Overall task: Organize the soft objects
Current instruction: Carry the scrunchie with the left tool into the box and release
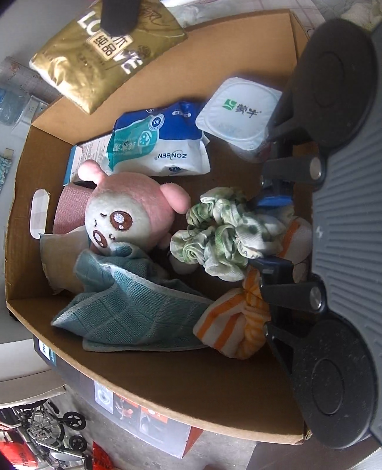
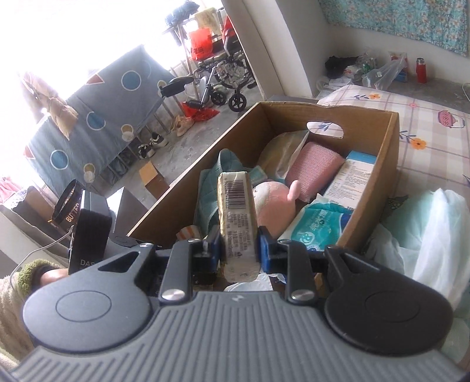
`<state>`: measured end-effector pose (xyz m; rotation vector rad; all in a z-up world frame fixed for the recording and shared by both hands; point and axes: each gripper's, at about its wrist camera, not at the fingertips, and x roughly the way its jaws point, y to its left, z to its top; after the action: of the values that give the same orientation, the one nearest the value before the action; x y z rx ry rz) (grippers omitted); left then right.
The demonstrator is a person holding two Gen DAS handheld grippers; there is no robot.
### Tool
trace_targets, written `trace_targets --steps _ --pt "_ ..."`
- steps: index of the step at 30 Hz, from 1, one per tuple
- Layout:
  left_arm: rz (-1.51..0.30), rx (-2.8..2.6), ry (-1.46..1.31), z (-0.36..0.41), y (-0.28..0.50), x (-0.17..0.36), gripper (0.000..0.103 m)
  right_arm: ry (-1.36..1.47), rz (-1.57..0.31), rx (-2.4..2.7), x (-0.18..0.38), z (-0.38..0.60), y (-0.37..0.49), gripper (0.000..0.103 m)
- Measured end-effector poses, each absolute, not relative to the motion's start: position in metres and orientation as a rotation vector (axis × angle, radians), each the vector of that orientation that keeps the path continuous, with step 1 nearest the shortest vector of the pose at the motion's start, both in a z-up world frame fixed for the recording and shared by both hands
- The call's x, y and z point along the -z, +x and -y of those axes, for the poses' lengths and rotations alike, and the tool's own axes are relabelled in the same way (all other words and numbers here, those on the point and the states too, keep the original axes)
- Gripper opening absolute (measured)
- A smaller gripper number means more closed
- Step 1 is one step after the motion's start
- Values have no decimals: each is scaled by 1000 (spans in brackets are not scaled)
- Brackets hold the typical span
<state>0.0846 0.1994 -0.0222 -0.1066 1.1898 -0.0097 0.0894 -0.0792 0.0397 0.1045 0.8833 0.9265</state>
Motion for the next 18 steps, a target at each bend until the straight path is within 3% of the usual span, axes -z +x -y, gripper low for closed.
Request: trace_targets --steps 6,11,18 --pt "-1185 35 -135 -203 84 23 44 91 -954 -961 -30 48 100 25" --pt "-1151 31 -173 -206 77 14 67 99 -991 -971 -21 38 106 25" --pt "-1024 76 -180 -202 66 -10 68 78 -978 -947 -19 42 110 25"
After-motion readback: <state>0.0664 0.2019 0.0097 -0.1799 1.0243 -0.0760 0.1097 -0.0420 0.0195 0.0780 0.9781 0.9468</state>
